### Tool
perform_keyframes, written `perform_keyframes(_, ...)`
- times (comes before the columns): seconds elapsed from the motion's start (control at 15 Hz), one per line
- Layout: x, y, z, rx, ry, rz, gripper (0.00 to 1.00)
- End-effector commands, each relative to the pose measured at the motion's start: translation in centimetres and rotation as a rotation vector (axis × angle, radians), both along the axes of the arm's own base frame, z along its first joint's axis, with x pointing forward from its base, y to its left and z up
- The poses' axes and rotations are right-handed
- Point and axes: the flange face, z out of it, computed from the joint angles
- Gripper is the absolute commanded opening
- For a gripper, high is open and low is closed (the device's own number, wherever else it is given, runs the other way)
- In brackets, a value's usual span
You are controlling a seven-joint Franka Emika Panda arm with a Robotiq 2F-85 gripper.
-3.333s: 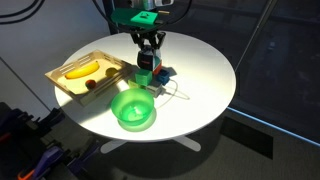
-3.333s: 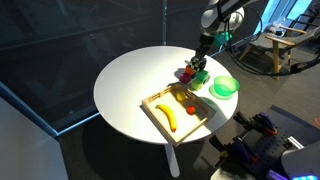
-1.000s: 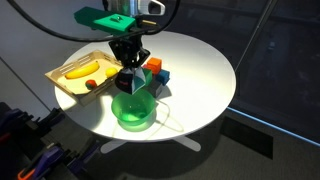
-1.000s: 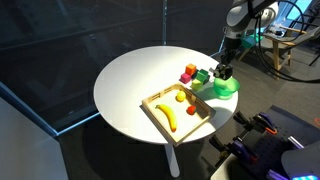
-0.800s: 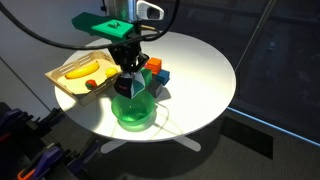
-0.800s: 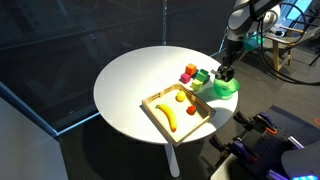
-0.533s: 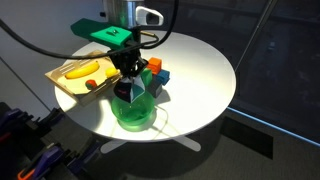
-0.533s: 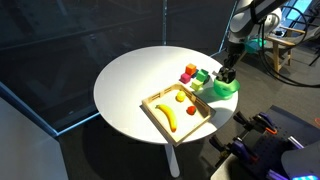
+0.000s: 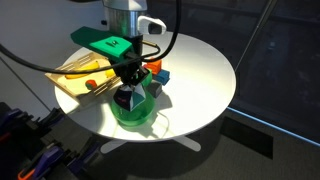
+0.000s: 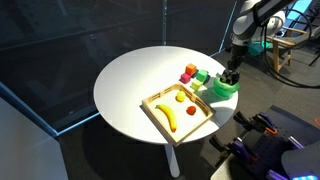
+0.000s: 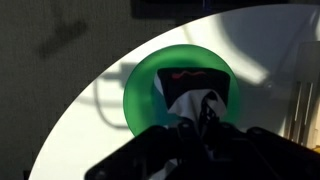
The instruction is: Put the white and black dice in the green bowl
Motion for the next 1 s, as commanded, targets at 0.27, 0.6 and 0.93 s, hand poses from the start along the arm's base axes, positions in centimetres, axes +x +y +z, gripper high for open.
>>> perform_keyframes(0.27, -0.49, -0.67, -0.75, -0.003, 0.003, -0.010, 0.64)
perform_keyframes(0.6, -0.29, -0.61, -0.80, -0.003, 0.001, -0.012, 1.00)
perform_keyframes(0.93, -0.24, 0.03, -0.12, 0.011, 0.002, -0.025, 1.00)
